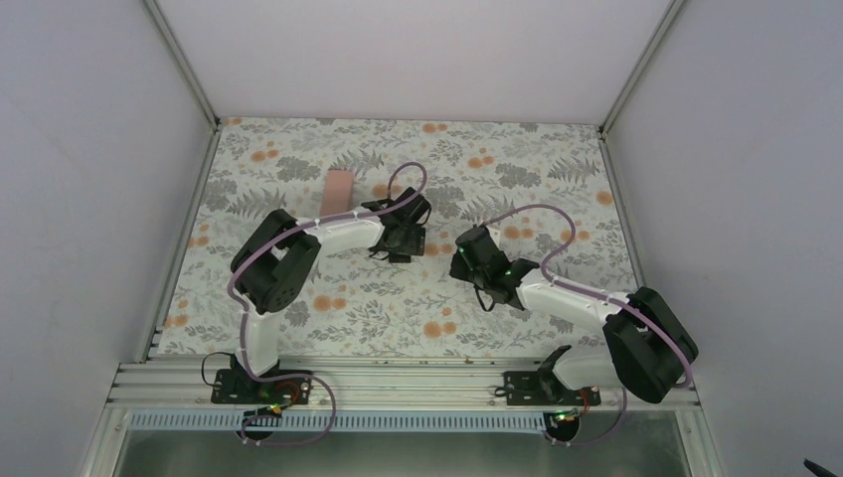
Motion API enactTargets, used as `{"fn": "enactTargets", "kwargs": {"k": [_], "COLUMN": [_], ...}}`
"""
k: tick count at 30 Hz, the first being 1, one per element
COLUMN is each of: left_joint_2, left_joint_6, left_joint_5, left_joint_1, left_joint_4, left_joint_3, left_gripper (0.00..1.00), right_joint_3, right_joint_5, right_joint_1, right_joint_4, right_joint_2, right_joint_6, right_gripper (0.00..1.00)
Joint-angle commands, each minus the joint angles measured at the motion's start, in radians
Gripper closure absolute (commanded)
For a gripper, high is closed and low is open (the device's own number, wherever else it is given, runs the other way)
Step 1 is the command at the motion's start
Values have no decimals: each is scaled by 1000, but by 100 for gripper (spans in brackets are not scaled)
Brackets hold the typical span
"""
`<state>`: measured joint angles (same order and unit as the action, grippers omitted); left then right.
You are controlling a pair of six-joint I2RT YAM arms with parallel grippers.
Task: Organize the sunglasses
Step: Move the sunglasses case at the center of the board.
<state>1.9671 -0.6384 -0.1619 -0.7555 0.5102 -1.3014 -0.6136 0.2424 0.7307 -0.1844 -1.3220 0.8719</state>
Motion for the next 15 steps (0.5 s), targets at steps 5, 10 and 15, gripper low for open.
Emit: {"fn": "enactTargets", "kwargs": {"k": [5,10,15], "left_joint_2": [71,82,91], "left_joint_6": [-30,-30,-23], "left_joint_5": [-91,-113,-143], "left_joint_1": [-18,-25,-24], "left_joint_4": [114,143,165], "left_joint_3": [-85,-97,-114], "left_gripper": [26,37,42], "right_joint_3": [6,2,2], "right_joint_5": [39,32,32], "right_joint_1": [-8,-8,-8], "right_joint_4": [9,13,10], "right_joint_2": [22,7,6], "right_joint_6": [24,28,30], "right_gripper": [65,66,67]}}
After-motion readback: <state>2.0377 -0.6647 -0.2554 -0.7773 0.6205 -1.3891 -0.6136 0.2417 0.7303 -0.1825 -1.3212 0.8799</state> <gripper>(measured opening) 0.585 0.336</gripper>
